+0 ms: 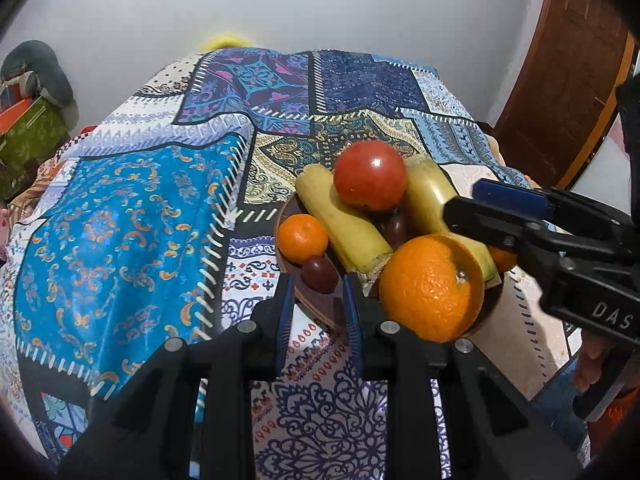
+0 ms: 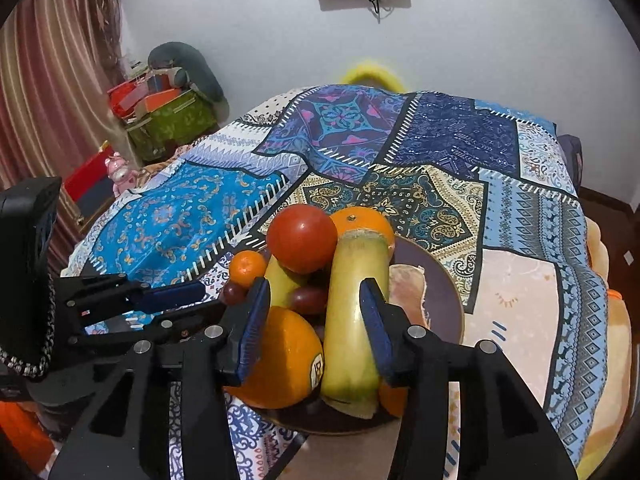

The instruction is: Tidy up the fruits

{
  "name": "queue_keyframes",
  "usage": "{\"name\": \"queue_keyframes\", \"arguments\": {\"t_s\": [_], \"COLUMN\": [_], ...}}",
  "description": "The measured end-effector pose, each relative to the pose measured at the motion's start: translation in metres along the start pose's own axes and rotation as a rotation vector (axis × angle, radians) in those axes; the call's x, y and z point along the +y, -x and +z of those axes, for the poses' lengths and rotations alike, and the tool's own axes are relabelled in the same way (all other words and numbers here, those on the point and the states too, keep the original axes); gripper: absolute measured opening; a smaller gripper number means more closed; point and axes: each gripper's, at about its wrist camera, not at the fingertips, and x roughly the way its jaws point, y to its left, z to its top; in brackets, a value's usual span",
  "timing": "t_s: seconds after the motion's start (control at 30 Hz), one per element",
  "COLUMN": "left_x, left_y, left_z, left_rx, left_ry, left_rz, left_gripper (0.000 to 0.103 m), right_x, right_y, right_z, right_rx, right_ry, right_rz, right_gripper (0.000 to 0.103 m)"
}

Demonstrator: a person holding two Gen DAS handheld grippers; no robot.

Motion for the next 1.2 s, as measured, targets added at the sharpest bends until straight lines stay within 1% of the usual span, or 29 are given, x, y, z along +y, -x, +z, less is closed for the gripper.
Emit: {"name": "queue_keyframes", "arguments": {"t_s": [0.1,0.17,0.27,0.37,0.7,0.83,0.9,0.97,1.0,1.03,1.07,1.1,1.13,1.2], "left_x": [0.001,-0.001,-0.008,-0.016,-0.050,-0.063,-0.069,-0.075,-0.077,-0.079,-0.081,-0.082,-0.083,-0.085], "left_y": [0.017,0.033,0.068,0.100,0.239,0.284,0.300,0.315,0.322,0.327,0.331,0.337,0.340,0.344], "left_z": [0.003,0.005,0.009,0.011,0.000,-0.012,-0.019,-0.025,-0.029,-0.032,-0.035,-0.039,-0.041,-0.044], "left_rx": [-0.031,-0.064,-0.137,-0.198,-0.457,-0.539,-0.571,-0.601,-0.617,-0.628,-0.639,-0.653,-0.660,-0.664], "left_ry": [0.008,0.009,-0.006,-0.013,-0.042,-0.064,-0.074,-0.080,-0.084,-0.085,-0.086,-0.084,-0.085,-0.087], "left_rz": [0.005,0.007,0.026,0.026,-0.002,-0.004,-0.005,-0.005,-0.002,0.001,0.006,0.010,0.010,0.011], "left_gripper": [0.024,0.024,0.024,0.024,0.024,0.025,0.031,0.042,0.046,0.053,0.061,0.064,0.066,0.068], "right_x": [0.000,0.002,0.008,0.015,0.050,0.065,0.073,0.078,0.080,0.083,0.085,0.088,0.088,0.091], "right_y": [0.011,0.025,0.051,0.081,0.198,0.231,0.248,0.258,0.262,0.267,0.271,0.275,0.277,0.281], "right_z": [0.001,0.002,0.004,0.006,0.003,-0.004,-0.009,-0.014,-0.015,-0.018,-0.020,-0.022,-0.024,-0.027], "right_rx": [-0.017,-0.042,-0.087,-0.141,-0.363,-0.430,-0.467,-0.491,-0.500,-0.515,-0.525,-0.540,-0.550,-0.571], "right_ry": [0.000,0.008,0.024,0.029,0.046,0.050,0.046,0.042,0.040,0.037,0.036,0.034,0.033,0.033], "right_rz": [-0.006,-0.023,-0.049,-0.061,-0.111,-0.110,-0.113,-0.117,-0.117,-0.122,-0.131,-0.144,-0.155,-0.173], "right_gripper": [0.043,0.043,0.043,0.043,0.043,0.043,0.043,0.044,0.047,0.049,0.055,0.062,0.065,0.074]}}
